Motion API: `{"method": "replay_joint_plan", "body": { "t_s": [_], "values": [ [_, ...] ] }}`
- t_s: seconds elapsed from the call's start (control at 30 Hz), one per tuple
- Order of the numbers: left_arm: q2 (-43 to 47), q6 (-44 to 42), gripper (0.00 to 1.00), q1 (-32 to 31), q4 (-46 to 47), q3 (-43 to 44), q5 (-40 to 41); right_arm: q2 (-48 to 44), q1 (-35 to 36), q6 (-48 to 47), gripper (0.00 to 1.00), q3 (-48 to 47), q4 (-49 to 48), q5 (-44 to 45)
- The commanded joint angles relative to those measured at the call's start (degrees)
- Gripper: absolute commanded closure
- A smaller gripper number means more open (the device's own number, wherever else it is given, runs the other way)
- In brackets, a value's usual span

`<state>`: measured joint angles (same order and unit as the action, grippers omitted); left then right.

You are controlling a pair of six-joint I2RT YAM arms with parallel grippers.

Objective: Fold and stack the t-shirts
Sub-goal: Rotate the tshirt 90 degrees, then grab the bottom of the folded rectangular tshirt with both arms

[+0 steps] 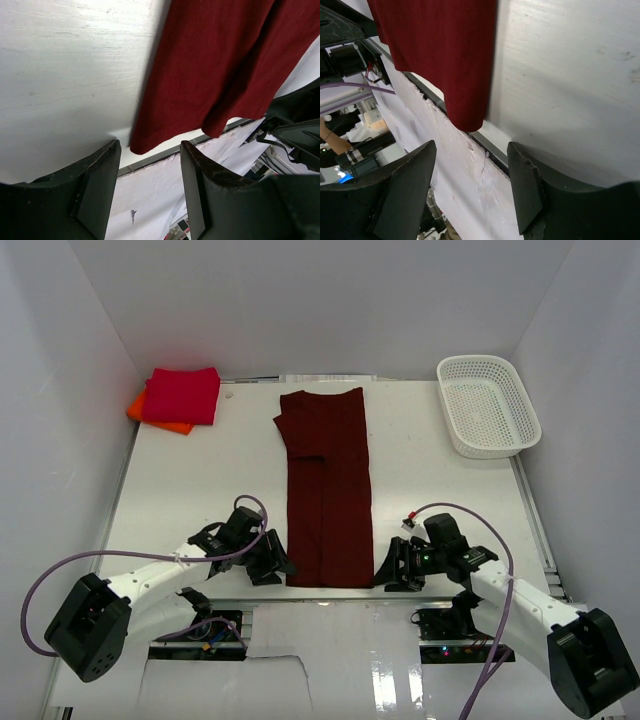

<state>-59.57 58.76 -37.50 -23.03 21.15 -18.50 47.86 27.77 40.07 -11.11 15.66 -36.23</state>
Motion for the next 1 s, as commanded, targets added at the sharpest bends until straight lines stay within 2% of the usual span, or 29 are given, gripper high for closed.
{"method": "replay_joint_plan", "body": {
  "t_s": [0.0,0.23,0.47,0.7,0.73,0.77,0.83,0.87,0.9,0.93,0.97],
  "values": [
    [-1.0,0.1,0.38,0.1,1.1,-1.5,0.3,2.2,1.7,3.4,0.34,0.9,-4.5,0.4],
    [-1.6,0.0,0.38,0.1,1.3,-1.3,0.7,7.0,5.7,6.8,0.36,0.7,-11.5,2.8],
    [-0.7,0.2,0.38,0.1,1.1,-1.8,0.7,9.9,6.3,7.7,0.49,-0.1,-15.0,5.3],
    [-0.4,0.0,0.38,0.1,0.8,-2.1,1.3,12.4,6.3,7.2,0.51,-1.0,-17.9,6.9],
    [-0.5,0.0,0.38,0.1,0.9,-2.2,1.4,13.2,6.3,7.2,0.53,-1.1,-18.1,6.8],
    [-0.6,-0.1,0.38,0.1,1.0,-2.2,1.4,13.6,6.3,7.1,0.63,-1.2,-18.1,6.5],
    [-0.9,-0.2,0.38,0.1,1.1,-2.2,1.5,14.0,6.3,7.1,0.7,-1.2,-18.4,6.5],
    [-1.0,-0.2,0.38,0.1,1.1,-2.2,1.7,14.0,6.4,7.0,0.82,-1.2,-18.2,6.7],
    [-1.2,-0.4,0.38,0.1,1.2,-2.2,1.8,13.8,6.3,6.9,0.88,-1.2,-17.9,6.9],
    [-1.4,-0.5,0.38,0.1,1.6,-2.3,1.9,13.4,6.3,6.9,0.92,-1.2,-17.5,6.9],
    [-1.7,-0.6,0.38,0.1,1.8,-2.6,1.9,13.2,6.3,6.9,0.92,-1.2,-17.3,6.9]
  ]
}}
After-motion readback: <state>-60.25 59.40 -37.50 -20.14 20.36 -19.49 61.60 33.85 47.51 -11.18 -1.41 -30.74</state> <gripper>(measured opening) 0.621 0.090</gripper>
